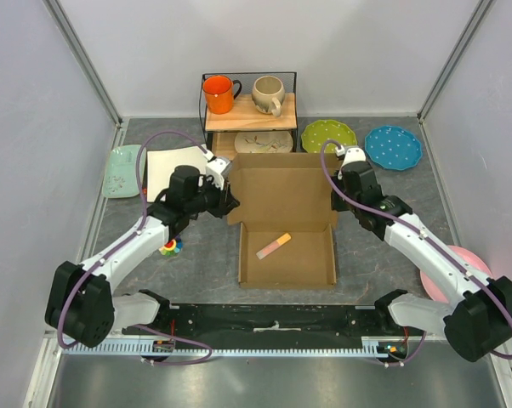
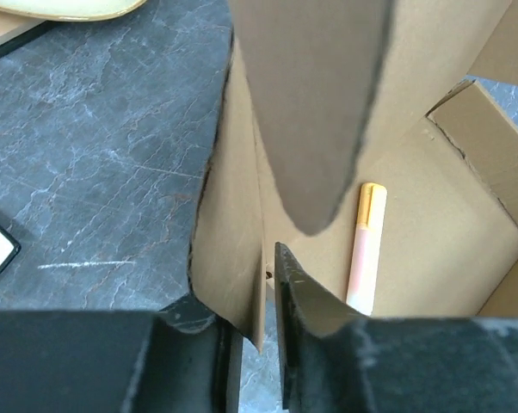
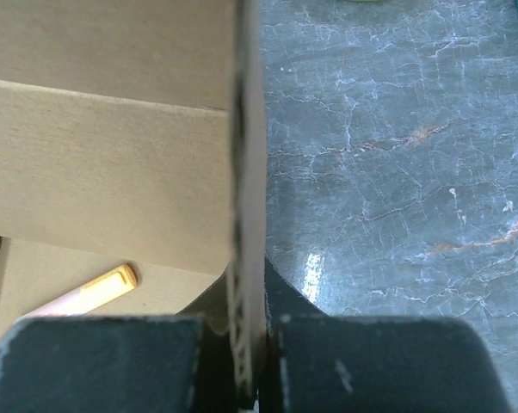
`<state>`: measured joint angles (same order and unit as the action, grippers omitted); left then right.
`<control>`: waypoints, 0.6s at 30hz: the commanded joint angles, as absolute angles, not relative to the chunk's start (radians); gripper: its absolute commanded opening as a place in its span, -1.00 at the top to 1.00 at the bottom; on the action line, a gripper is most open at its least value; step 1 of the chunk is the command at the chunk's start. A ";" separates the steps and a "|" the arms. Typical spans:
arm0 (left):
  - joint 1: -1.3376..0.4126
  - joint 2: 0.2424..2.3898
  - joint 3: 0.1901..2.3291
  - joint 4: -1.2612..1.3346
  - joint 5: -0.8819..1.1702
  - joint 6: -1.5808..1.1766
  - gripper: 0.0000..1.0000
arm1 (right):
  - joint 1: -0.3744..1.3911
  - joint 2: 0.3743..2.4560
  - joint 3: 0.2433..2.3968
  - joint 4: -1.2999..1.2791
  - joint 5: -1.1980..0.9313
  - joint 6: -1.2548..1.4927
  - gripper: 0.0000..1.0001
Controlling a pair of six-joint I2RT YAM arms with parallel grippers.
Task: Fold the paper box
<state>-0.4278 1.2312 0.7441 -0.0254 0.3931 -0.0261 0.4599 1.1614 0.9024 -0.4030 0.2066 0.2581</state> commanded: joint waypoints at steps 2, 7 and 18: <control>-0.428 1.203 0.871 -0.155 0.339 -0.002 0.35 | 0.482 1.137 0.896 -0.380 0.248 0.253 1.00; -0.428 1.200 0.920 -0.203 0.311 -0.002 0.17 | 0.492 1.131 0.896 -0.383 0.259 0.249 1.00; -0.429 1.193 0.870 -0.086 0.362 0.011 0.68 | 0.514 1.126 0.897 -0.385 0.262 0.250 1.00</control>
<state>-0.4278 1.2118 0.8864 -0.1555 0.3252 -0.0101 0.5022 1.1469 0.8959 -0.4038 0.2451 0.2577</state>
